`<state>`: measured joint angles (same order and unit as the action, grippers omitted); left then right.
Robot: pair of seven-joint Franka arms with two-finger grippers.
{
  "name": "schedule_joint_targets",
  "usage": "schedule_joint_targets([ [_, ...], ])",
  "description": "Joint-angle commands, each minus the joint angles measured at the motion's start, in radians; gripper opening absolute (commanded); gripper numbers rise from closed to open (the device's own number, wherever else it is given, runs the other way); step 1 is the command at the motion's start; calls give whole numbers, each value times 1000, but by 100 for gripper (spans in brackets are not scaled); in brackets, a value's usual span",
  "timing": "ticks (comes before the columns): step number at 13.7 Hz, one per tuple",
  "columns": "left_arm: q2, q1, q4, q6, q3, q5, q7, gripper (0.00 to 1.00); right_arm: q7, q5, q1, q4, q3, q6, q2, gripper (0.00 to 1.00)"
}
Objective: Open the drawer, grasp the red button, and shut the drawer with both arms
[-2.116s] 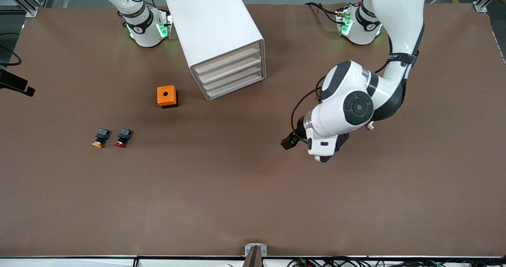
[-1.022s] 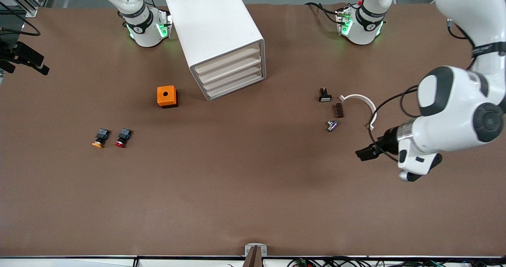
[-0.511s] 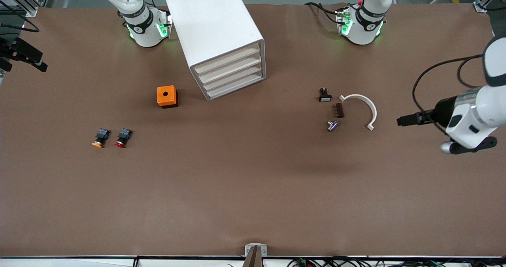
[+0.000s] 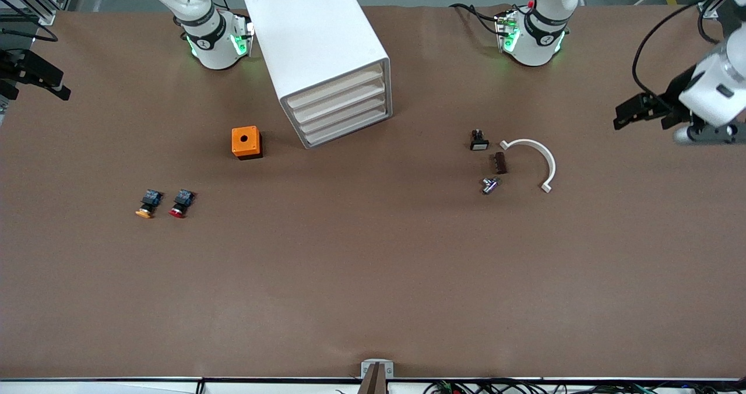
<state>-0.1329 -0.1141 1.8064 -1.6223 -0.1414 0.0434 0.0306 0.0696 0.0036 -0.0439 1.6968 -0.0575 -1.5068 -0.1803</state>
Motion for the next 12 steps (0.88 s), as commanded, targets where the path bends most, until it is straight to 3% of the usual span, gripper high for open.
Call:
schedule_joint_targets([
  [1, -48, -9, 12, -31, -15, -17, -15, 100, 6, -10, 4, -3, 2, 25, -19, 100],
  [9, 133, -16, -248, 21, -3, -20, 5, 100, 6, -2, 1, -22, 4, 54, -16, 100],
  [12, 148, -18, -272, 24, -3, -31, 3, 100, 6, -2, -1, -52, 1, 54, -7, 100],
])
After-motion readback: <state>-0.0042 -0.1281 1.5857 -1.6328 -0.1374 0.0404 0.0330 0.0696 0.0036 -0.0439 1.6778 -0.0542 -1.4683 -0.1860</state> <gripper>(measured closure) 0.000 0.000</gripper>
